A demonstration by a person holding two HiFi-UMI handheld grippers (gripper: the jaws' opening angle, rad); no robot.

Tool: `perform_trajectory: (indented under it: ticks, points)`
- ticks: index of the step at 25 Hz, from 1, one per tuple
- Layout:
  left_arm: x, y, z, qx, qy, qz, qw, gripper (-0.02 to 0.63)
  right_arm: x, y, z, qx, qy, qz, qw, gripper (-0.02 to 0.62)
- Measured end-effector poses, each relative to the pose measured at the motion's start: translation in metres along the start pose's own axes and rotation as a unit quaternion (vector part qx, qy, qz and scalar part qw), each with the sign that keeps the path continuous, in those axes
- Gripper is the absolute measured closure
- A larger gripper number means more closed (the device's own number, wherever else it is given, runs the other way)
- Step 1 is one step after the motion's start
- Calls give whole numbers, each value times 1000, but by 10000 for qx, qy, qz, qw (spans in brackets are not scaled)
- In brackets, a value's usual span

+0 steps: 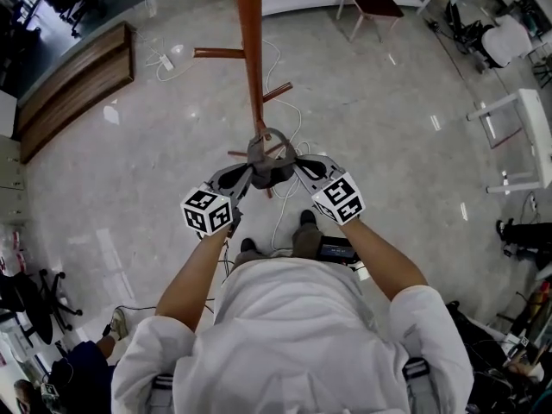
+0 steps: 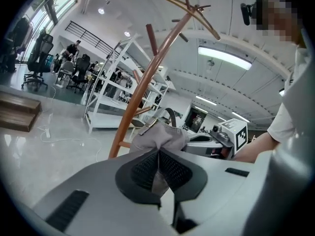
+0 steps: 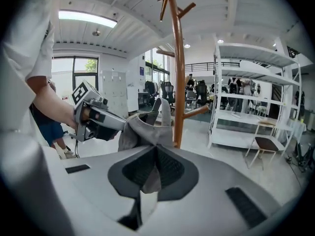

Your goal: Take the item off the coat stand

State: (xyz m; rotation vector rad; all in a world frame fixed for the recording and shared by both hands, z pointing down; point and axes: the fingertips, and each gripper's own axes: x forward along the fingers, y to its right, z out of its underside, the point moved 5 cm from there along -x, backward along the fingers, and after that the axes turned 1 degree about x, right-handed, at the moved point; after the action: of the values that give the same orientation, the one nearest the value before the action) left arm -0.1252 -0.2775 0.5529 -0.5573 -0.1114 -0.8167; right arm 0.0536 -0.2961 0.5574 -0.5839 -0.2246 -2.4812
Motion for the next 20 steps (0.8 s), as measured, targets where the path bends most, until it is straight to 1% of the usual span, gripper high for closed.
perform_trajectory:
  ticks: [5,10,15,17,20]
  points:
    - [-38,18,-29,323,386,206,9985,584,-28,-29,-42,7,533,217,9983,569]
    - [-67,45,-49,708,681,358,9945,584,-59,-53,-73,186,1103,549,9922,569]
    - [-92,68,-73,827,1116,577,9886,584,-88,-79,-95,147,1471,867,9852,569]
    - [-99,79,-80,961,1181,698,9859,584,-101,-89,-101,203,1589,1004,9820,569]
    - [-112,91,-88,1103,1148,894,9832,584,-114,-105,-109,336,1827,1191,9754,569]
